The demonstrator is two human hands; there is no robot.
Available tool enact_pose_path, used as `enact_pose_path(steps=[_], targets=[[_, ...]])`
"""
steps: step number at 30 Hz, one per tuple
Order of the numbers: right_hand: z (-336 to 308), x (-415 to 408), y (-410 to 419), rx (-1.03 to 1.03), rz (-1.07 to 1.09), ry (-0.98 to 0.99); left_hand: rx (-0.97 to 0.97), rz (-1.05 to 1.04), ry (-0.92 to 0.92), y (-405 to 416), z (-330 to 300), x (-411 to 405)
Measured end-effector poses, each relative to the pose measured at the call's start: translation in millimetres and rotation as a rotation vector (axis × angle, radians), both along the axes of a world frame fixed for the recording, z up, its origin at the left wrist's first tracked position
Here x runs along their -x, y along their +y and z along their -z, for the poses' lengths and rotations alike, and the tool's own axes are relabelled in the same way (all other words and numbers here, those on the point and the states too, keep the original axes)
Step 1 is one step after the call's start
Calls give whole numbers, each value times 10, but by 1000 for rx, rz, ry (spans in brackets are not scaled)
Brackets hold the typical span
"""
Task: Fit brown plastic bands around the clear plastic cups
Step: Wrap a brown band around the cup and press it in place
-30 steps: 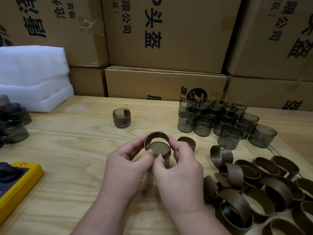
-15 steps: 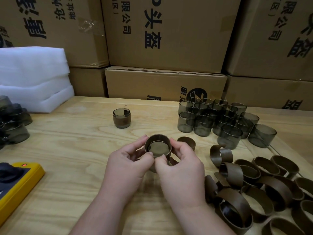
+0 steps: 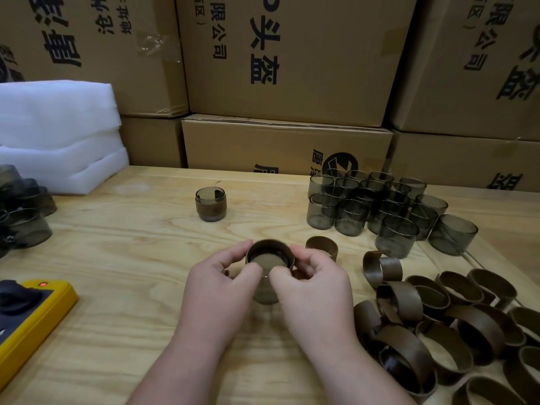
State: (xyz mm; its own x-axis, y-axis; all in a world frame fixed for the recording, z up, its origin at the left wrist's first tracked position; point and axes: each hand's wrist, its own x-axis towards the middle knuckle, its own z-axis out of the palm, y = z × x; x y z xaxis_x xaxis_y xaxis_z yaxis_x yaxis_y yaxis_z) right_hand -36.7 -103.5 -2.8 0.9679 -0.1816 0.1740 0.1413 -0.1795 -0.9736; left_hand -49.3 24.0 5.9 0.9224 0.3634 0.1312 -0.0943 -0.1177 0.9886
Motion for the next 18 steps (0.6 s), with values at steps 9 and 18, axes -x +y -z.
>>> enact_pose_path(steps=[9, 18], targets=[[-17, 57, 39, 185, -88, 69, -98, 68, -29, 20, 14, -9], [-33, -20, -15, -211, 40, 1, 56, 197, -63, 32, 13, 33]])
